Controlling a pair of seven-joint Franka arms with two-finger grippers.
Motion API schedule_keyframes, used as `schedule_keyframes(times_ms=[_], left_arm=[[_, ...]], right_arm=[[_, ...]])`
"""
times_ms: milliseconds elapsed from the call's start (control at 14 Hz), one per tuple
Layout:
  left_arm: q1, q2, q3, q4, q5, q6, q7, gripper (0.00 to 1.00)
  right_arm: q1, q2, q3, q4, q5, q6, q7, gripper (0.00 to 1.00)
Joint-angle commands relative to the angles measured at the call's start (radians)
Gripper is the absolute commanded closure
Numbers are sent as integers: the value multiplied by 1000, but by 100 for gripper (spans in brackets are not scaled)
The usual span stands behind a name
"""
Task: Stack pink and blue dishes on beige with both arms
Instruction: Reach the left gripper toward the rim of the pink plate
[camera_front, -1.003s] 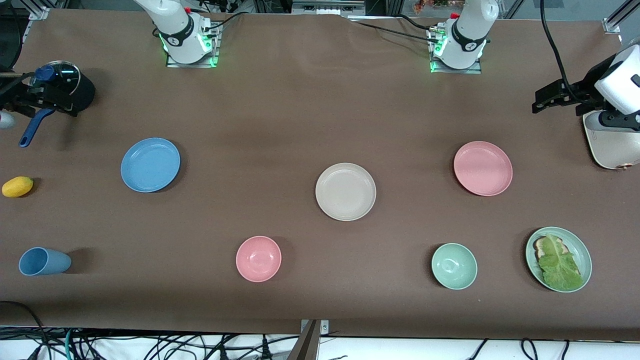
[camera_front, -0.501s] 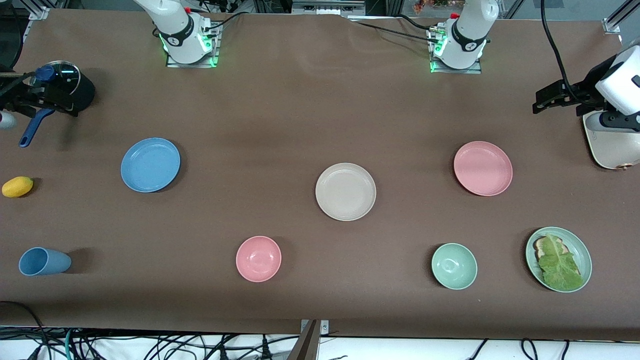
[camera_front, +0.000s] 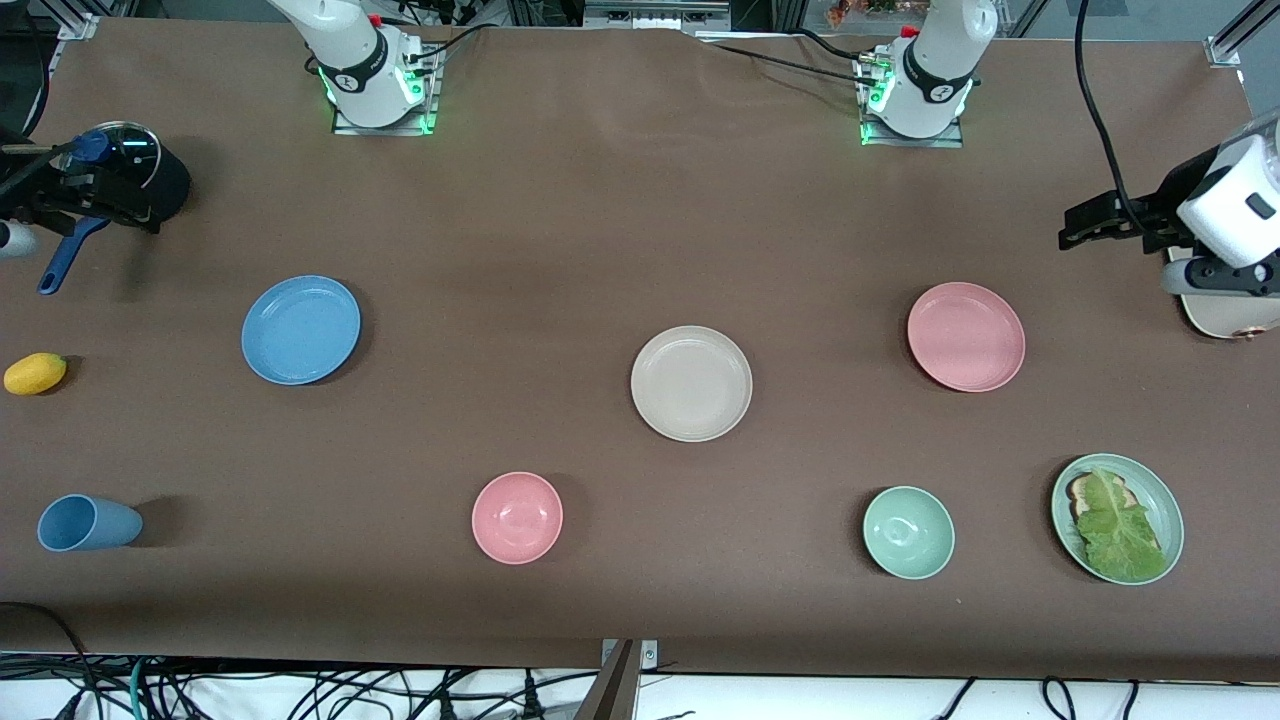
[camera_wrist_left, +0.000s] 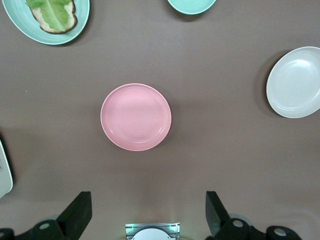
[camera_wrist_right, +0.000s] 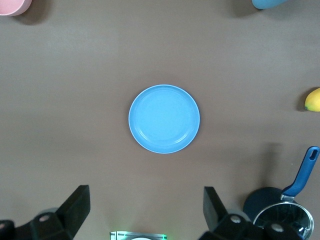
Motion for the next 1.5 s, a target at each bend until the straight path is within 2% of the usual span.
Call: schedule_keyframes(times_ms=[0, 143, 358, 573, 931, 1218, 1433], left_arm=[[-10, 57, -6, 25, -11, 12, 19, 0], [-10, 99, -6, 59, -13, 53, 19, 0], [-10, 146, -6, 59, -8, 172, 21, 0], [-8, 217, -12, 59, -8, 217, 26, 0], [-5, 255, -23, 47, -5, 239, 29, 0], [19, 248, -3, -29, -11, 321, 108, 0], [21, 228, 43, -109, -29, 390, 177, 0]], right_arm=[[2, -2, 9, 15, -15, -7, 2, 0], [2, -2, 7, 13, -15, -8, 2, 0], [2, -2, 6, 15, -14, -14, 2, 0], [0, -2, 6, 15, -11, -14, 4, 0], [2, -1, 7, 15, -6, -14, 11, 0], [0, 2, 3, 15, -5, -13, 4, 0], [0, 4, 3, 15, -5, -10, 4, 0]])
